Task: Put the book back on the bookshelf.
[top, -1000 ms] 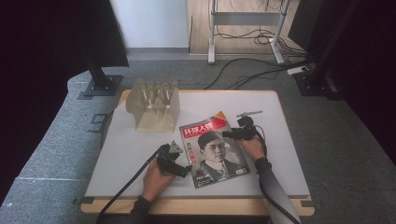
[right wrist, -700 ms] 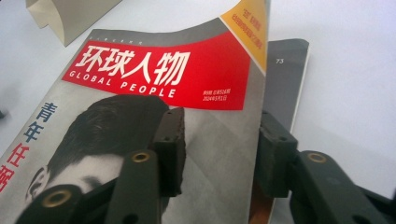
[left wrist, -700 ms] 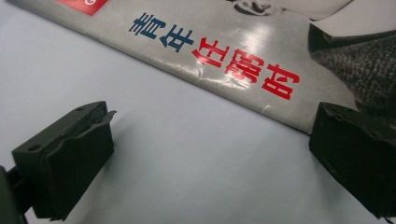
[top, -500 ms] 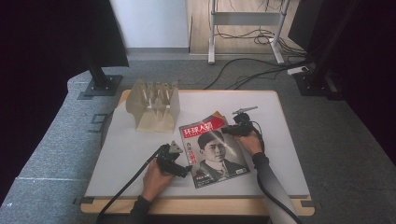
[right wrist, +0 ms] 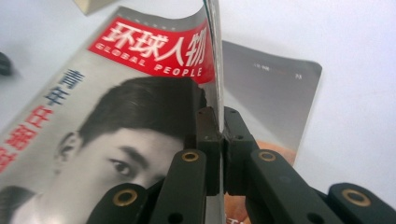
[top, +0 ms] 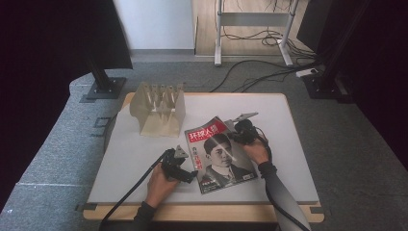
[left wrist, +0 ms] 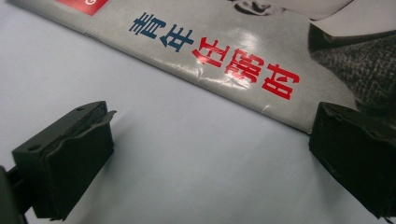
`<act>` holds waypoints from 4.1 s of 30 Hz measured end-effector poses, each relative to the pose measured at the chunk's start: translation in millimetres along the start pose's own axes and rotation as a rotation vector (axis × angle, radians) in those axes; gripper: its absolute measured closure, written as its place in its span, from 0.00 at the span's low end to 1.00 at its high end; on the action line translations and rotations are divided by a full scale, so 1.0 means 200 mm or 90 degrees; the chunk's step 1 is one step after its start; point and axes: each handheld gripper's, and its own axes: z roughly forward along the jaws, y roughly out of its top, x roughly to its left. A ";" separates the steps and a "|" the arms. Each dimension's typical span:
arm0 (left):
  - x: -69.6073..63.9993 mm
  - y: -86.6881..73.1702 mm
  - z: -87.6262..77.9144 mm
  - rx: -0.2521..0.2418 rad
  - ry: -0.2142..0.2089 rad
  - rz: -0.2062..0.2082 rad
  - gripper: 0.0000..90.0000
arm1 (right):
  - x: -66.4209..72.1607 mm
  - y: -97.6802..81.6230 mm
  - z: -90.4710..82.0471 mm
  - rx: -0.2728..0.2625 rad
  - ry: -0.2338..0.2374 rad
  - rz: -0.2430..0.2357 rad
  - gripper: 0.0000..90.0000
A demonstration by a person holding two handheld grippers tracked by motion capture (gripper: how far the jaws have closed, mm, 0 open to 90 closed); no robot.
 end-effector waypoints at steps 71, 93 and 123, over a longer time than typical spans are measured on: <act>0.12 0.40 -0.01 0.037 -0.249 0.015 0.67 | 0.35 0.22 -0.63 -0.144 0.038 -0.172 0.96; 0.15 0.47 -0.30 -0.040 -0.089 0.065 0.90 | 0.30 0.25 -0.64 -0.145 -0.015 -0.171 0.95; -0.08 0.42 -0.51 0.013 -0.074 0.224 0.98 | 0.17 0.03 -0.74 -0.164 0.015 -0.122 0.96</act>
